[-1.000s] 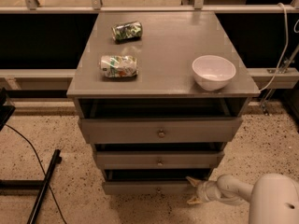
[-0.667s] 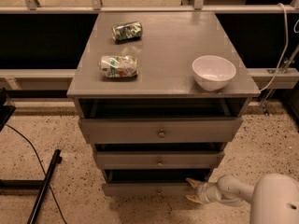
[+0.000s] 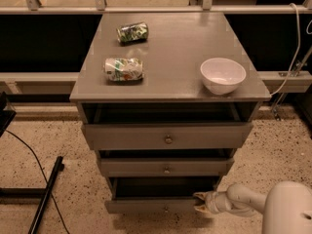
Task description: Open bottom drawer
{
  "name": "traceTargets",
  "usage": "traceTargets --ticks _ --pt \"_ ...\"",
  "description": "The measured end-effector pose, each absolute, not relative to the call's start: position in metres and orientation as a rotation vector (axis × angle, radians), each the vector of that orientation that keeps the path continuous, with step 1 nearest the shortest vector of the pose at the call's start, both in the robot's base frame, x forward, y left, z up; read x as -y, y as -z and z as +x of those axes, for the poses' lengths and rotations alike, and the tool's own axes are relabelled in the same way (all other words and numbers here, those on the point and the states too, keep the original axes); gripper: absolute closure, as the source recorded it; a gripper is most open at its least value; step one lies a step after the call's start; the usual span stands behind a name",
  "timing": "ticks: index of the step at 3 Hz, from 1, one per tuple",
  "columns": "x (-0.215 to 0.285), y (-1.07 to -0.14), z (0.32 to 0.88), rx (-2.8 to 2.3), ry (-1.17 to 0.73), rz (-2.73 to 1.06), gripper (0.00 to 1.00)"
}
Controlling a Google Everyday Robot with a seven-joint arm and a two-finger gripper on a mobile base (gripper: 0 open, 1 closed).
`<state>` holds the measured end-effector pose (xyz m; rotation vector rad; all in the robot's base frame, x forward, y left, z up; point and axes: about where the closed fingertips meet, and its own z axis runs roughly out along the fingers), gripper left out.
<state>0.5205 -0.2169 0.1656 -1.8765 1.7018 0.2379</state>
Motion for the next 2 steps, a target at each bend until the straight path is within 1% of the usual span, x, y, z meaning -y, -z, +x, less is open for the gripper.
traceTargets --ticks 2 --pt "0.2147 -0.1659 0.5197 -1.7 -0.242 -1.877 0.11"
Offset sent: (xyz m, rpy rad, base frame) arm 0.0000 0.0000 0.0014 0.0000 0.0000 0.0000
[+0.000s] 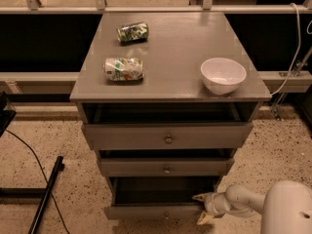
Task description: Open bottom drawer
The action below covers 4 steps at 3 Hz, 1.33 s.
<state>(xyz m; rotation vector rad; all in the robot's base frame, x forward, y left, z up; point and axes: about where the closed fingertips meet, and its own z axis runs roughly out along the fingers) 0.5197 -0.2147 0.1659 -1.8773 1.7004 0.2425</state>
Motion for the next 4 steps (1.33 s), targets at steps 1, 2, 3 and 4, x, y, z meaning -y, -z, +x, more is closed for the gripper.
traceTargets --ticks 1,2,3,4 --pt "0.213 -0.165 0.519 -1.7 -0.246 -1.878 0.0" --pt "0.213 -0.165 0.519 -1.7 -0.246 -1.878 0.0" --pt "0.213 -0.162 0.521 -1.71 -0.29 -1.869 0.0" --pt "0.215 -0.155 0.523 -1.715 -0.359 -1.879 0.15"
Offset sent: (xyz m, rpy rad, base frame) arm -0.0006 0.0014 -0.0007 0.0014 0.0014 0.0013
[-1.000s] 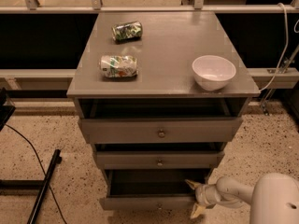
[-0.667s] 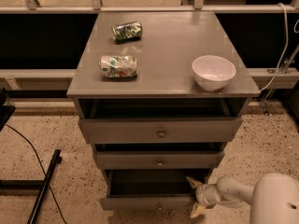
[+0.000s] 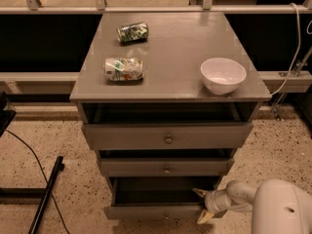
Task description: Open bottom drawer
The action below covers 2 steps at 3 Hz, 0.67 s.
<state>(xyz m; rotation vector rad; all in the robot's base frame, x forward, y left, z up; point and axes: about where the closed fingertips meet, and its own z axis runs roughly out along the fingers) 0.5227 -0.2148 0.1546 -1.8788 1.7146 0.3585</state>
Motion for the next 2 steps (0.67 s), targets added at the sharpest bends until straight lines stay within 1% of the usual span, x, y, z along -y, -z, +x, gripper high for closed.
traceTargets --ticks 2 --pt "0.22 -0.146 0.51 -1.715 -0.467 -1.921 0.61"
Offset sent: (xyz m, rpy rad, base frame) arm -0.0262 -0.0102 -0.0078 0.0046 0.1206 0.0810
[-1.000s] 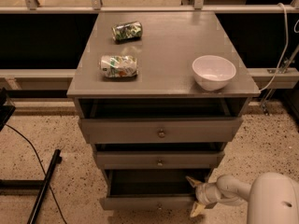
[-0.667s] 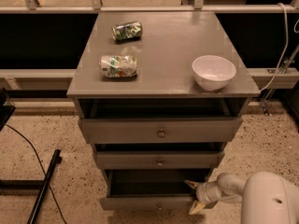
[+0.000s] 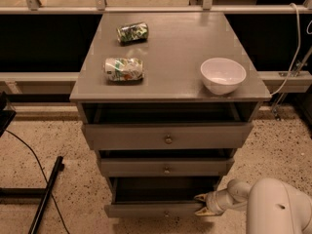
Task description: Open bottom drawer
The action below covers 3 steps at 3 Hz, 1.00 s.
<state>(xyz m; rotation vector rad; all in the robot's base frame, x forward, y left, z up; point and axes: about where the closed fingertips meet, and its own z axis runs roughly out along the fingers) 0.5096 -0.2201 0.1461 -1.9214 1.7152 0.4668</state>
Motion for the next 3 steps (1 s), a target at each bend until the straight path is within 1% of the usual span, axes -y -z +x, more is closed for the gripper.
traceTargets --ticks 1,2,3 --pt "0.218 -0.152 0.496 -1.701 -0.489 -1.964 0.63" --pt "0.214 -0.16 0.486 -1.651 -0.506 -1.985 0.46" --pt "0.212 -0.158 0.485 -1.651 -0.511 -1.985 0.23"
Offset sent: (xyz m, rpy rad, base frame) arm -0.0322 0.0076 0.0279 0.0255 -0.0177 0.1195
